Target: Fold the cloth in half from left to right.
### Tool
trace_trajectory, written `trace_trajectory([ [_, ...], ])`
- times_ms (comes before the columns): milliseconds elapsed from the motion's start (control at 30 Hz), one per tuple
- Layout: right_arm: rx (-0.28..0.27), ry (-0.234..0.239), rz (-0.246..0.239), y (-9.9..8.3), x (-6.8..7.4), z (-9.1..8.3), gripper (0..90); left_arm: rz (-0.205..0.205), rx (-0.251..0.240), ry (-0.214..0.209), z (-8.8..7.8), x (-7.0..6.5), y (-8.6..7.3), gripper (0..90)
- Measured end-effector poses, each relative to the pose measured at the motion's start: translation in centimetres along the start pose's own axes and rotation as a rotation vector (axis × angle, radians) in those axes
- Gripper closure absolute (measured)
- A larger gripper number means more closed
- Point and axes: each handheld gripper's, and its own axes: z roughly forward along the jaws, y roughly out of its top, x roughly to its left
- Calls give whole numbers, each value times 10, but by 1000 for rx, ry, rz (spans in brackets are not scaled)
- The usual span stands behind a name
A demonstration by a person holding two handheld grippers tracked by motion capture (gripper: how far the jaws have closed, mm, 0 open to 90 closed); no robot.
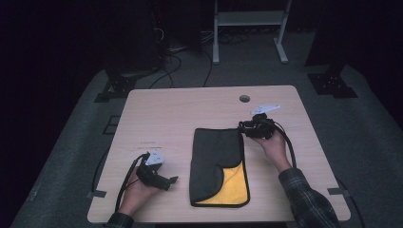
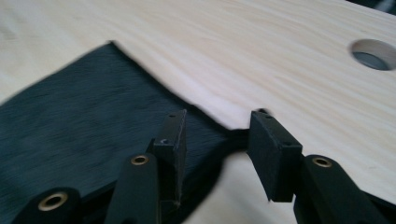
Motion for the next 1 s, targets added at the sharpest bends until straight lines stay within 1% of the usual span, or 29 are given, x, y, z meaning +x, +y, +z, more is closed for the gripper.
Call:
trace_trajectory([
  [33,0,0,0,0,0,0,556,0,0,0,0,0,0,0],
  [133,-14,52,-14,-3,15,-9,551,0,1,0,0,0,0,0],
  [233,-23,92,-30,-9,28,-15,548,0,1,0,0,0,0,0],
  [467,-11,171,-63,-18,56,-27,536,-3,-1,0,0,0,0,0],
  [533,-3,188,-82,-22,63,-29,536,-3,-1,0,0,0,0,0],
  [667,13,223,-107,-27,78,-27,534,0,1,0,0,0,0,0],
  [733,16,257,-96,-27,84,-24,533,0,1,0,0,0,0,0],
  [800,23,288,-97,-27,91,-19,533,-1,1,0,0,0,0,0],
  [900,51,315,-115,-28,102,-12,533,0,1,0,0,0,0,0],
  [1000,77,343,-112,-30,108,-6,535,0,1,0,0,0,0,0],
])
